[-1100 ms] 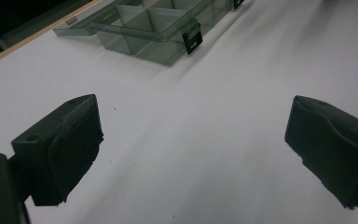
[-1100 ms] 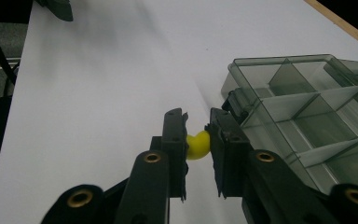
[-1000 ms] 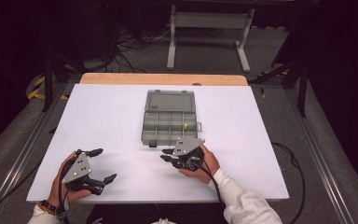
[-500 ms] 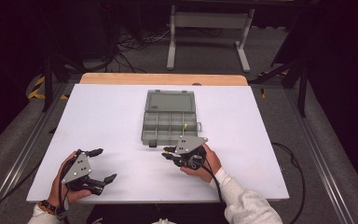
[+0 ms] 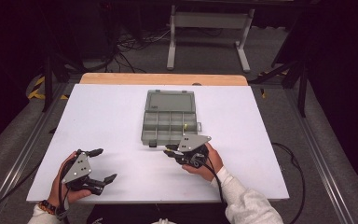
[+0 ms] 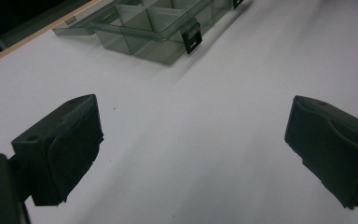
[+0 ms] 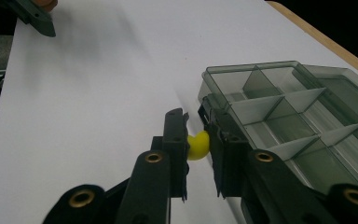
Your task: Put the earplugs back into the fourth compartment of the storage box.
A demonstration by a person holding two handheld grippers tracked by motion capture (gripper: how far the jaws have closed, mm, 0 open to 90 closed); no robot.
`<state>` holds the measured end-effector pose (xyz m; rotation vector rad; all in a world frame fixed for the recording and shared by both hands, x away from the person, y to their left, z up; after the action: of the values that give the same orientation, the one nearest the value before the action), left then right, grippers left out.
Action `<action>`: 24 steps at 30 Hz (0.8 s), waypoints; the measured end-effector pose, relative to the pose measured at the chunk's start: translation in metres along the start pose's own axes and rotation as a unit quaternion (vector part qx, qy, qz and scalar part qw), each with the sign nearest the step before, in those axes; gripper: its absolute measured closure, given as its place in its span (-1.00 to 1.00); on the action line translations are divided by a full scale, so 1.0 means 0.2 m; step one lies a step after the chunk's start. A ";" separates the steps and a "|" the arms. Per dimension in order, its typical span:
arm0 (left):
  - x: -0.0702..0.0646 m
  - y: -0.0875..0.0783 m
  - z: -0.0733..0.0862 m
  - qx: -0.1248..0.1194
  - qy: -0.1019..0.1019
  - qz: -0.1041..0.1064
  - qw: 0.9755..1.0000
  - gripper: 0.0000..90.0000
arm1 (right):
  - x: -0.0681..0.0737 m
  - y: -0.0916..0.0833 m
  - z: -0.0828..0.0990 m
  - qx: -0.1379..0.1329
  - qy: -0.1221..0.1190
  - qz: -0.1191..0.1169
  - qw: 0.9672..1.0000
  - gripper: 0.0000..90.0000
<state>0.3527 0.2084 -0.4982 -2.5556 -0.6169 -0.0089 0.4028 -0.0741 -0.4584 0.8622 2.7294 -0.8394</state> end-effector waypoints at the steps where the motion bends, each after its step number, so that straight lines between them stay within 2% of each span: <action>1: 0.00 0.00 0.00 -0.001 0.000 0.000 1.000 -0.89 | 0.00 0.00 0.00 -0.001 0.000 0.001 1.000 0.73; 20: 0.00 0.00 0.00 -0.001 -0.002 0.001 1.000 -0.89 | -0.09 -0.05 -0.01 -0.012 0.013 0.030 0.999 0.74; 24: 0.00 0.00 0.00 -0.001 -0.002 0.001 1.000 -0.89 | -0.13 -0.06 0.00 -0.016 0.021 0.041 0.999 0.74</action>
<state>0.3529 0.2078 -0.4985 -2.5589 -0.6177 -0.0034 0.4174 -0.0949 -0.4442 0.9884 2.7140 -0.7689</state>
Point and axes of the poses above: each handheld gripper's, and its own axes: y roughly forward along the jaws, z roughly out of its underside, x roughly to its left, the point moved 6 cm from there along y, roughly forward along the jaws, and after that the axes turned 11 degrees about z, right-handed, at the moved point
